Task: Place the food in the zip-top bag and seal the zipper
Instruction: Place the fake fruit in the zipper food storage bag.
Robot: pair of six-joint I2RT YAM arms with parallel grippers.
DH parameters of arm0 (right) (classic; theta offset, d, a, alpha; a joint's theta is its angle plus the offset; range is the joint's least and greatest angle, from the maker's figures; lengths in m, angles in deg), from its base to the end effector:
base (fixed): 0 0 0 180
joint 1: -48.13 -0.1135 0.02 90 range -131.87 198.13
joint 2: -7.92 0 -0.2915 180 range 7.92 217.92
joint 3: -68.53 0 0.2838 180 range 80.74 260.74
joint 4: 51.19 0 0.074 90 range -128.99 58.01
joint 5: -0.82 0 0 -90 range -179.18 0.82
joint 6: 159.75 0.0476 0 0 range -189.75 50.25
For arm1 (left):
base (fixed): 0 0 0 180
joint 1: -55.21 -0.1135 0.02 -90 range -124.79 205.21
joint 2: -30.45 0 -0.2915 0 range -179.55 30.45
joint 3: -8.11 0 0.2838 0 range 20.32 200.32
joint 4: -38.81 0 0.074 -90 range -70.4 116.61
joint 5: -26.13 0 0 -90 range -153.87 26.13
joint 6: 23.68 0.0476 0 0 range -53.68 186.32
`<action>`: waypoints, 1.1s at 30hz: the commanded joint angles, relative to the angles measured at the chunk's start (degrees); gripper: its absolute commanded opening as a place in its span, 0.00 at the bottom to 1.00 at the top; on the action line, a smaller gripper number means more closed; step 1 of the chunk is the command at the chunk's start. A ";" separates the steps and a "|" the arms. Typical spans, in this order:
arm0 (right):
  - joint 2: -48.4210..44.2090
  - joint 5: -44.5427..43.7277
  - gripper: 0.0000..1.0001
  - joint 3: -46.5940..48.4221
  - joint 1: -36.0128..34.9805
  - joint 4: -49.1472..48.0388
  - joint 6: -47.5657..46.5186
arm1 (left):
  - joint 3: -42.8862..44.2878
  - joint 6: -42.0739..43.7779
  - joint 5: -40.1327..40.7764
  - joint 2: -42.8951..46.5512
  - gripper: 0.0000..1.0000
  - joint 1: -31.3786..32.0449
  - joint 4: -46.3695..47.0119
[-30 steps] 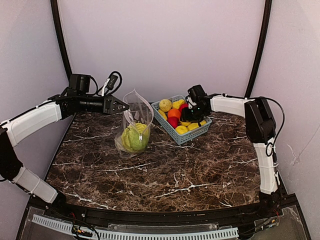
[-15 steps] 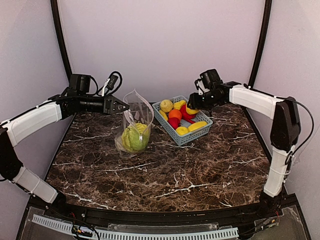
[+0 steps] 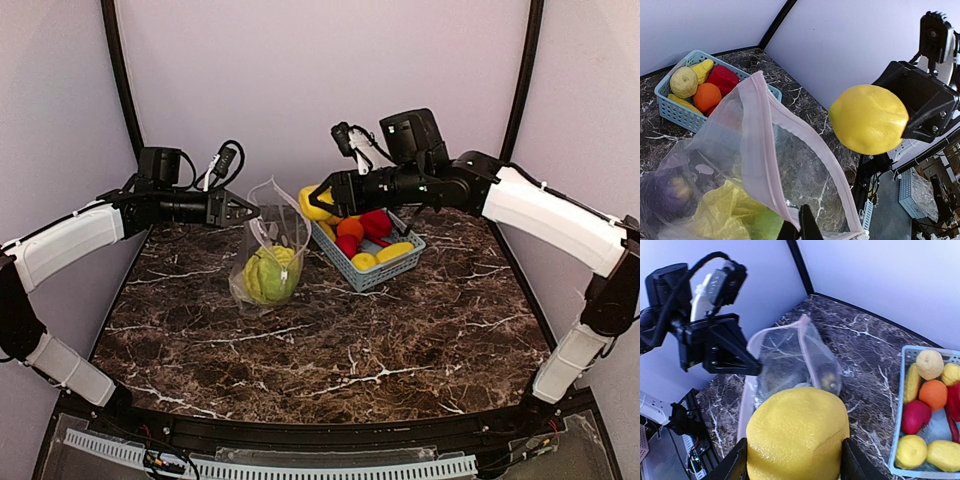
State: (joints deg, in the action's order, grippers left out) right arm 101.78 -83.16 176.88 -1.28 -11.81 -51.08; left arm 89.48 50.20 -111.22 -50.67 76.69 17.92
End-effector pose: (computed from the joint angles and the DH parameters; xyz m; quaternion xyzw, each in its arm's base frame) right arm 0.2724 0.3256 0.4243 -0.2503 0.8041 0.3375 0.4205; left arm 0.3205 -0.1638 0.3653 0.2634 0.7416 -0.4805 0.3869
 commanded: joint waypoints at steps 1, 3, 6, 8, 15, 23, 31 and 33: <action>0.36 5.17 0.50 0.83 -3.06 -7.35 -2.43 | -0.88 -0.43 -1.33 0.89 0.01 -0.37 1.67; 1.45 6.05 0.50 1.48 -4.21 -8.35 -3.26 | -0.88 -0.41 -1.40 1.00 0.01 -0.36 1.72; 3.83 6.09 0.51 3.35 -5.11 -8.41 -3.94 | -0.88 -0.40 -1.59 1.29 0.01 -0.38 1.83; 5.85 3.96 0.51 5.34 -5.54 -7.17 -4.04 | -0.86 -0.33 -1.69 1.39 0.01 -0.38 1.82; 16.97 -13.64 0.51 18.13 -8.81 3.78 -7.15 | -0.79 -0.23 -1.97 1.47 0.01 -0.37 1.75; 24.28 -16.84 0.54 26.75 -8.94 7.69 -5.29 | -0.79 -0.05 -2.00 1.69 0.01 -0.38 1.78; 30.31 -17.43 0.60 31.44 -8.01 4.51 -4.87 | -0.87 -0.57 -2.54 1.32 0.01 -0.38 2.13; 30.96 -16.00 0.66 32.07 -7.45 3.69 -4.37 | -0.88 -0.62 -2.57 1.32 0.01 -0.38 2.20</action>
State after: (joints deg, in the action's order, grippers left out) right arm 130.48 -99.49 206.65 -9.54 -4.90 -56.37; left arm 89.46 49.91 -112.53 -50.65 76.47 18.42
